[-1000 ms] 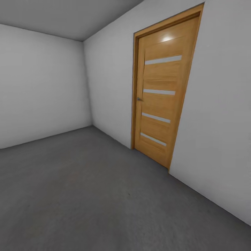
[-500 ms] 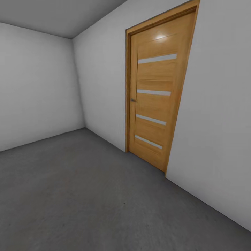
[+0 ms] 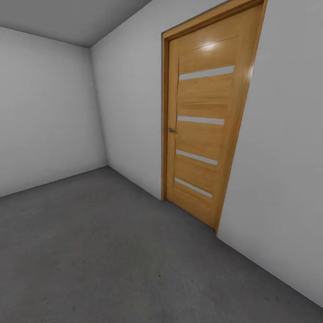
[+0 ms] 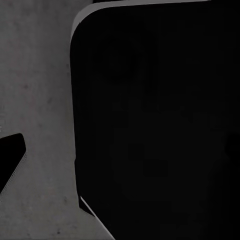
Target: Move the two storage containers from the living room to the garage. In the garage, place one container on the floor and stack the other container on top of it (either order is fine).
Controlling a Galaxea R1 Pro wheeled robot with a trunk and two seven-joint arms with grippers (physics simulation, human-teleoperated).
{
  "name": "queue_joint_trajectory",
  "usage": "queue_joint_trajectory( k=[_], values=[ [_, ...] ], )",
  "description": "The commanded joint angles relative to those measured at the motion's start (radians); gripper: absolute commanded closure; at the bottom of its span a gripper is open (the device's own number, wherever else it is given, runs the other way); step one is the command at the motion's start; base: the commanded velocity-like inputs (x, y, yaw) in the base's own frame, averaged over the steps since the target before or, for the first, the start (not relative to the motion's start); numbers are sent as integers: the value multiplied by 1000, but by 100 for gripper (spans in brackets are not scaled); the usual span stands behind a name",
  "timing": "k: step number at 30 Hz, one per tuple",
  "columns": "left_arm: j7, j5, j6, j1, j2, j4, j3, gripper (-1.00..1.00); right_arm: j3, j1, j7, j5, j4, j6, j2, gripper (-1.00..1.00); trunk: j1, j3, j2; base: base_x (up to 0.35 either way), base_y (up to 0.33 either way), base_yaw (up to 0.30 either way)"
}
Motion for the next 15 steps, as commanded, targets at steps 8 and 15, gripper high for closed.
queue_joint_trajectory(
  k=[8, 15],
  values=[
    [0, 1, 0, 0, 1, 0, 1, -100, 4, 0, 0, -3, 0, -1, 0, -100, 1, -1, 0, 322, 0, 0],
    [0, 2, 0, 0, 1, 0, 1, -100, 4, 0, 0, -3, 0, -1, 0, -100, 1, -1, 0, 322, 0, 0]
  ],
)
